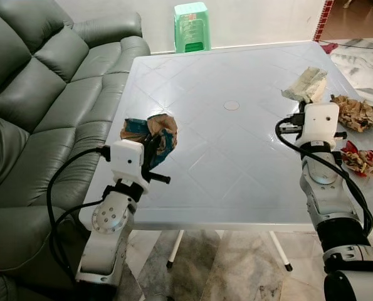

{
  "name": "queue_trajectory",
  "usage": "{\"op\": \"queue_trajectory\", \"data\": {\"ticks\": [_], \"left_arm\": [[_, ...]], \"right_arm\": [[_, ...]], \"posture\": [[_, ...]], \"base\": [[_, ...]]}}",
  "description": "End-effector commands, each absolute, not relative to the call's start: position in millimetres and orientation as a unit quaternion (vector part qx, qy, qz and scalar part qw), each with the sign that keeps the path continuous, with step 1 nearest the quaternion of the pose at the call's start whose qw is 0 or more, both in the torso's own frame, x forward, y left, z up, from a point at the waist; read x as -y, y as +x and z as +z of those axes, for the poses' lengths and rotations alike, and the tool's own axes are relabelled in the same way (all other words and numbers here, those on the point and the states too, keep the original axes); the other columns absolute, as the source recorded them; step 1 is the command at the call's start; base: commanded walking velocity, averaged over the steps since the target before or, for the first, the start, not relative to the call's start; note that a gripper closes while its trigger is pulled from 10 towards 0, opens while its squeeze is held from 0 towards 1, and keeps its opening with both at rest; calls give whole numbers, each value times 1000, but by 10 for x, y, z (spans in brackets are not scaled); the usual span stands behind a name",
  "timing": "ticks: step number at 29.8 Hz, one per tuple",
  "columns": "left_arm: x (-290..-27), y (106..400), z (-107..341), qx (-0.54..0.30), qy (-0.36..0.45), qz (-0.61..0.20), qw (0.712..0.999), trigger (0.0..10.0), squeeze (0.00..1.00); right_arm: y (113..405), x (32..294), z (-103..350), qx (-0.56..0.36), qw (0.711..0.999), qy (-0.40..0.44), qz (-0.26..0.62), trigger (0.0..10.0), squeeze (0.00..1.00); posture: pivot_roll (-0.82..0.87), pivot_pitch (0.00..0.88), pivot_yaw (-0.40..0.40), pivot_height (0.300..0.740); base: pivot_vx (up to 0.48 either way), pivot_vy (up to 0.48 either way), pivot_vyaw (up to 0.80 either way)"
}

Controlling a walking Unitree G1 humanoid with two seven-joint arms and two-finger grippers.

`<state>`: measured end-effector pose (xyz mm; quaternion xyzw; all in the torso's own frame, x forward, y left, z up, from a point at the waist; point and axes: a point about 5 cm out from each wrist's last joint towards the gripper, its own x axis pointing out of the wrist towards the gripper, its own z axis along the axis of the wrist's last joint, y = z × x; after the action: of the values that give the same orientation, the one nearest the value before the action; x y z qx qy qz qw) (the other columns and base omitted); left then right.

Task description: Picking trash to rubbish bin

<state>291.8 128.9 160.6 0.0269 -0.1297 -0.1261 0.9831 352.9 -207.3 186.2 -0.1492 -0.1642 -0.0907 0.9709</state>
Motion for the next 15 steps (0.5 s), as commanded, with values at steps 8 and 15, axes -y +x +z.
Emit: {"op": "queue_trajectory", "data": {"ticks": [8, 15], "left_arm": [[-1447, 2952, 1730, 148, 8, -31, 989, 0, 0], [-1315, 2910, 1709, 148, -2, -37, 988, 0, 0]], "right_arm": [[3424, 1792, 1788, 156, 977, -138, -46, 0, 0], [3413, 1603, 1846, 162, 980, -115, -18, 5176, 0]], "posture": [[-28, 5, 48, 740], [-43, 25, 20, 740]], "base": [[0, 0, -65], [0, 0, 0]]}}
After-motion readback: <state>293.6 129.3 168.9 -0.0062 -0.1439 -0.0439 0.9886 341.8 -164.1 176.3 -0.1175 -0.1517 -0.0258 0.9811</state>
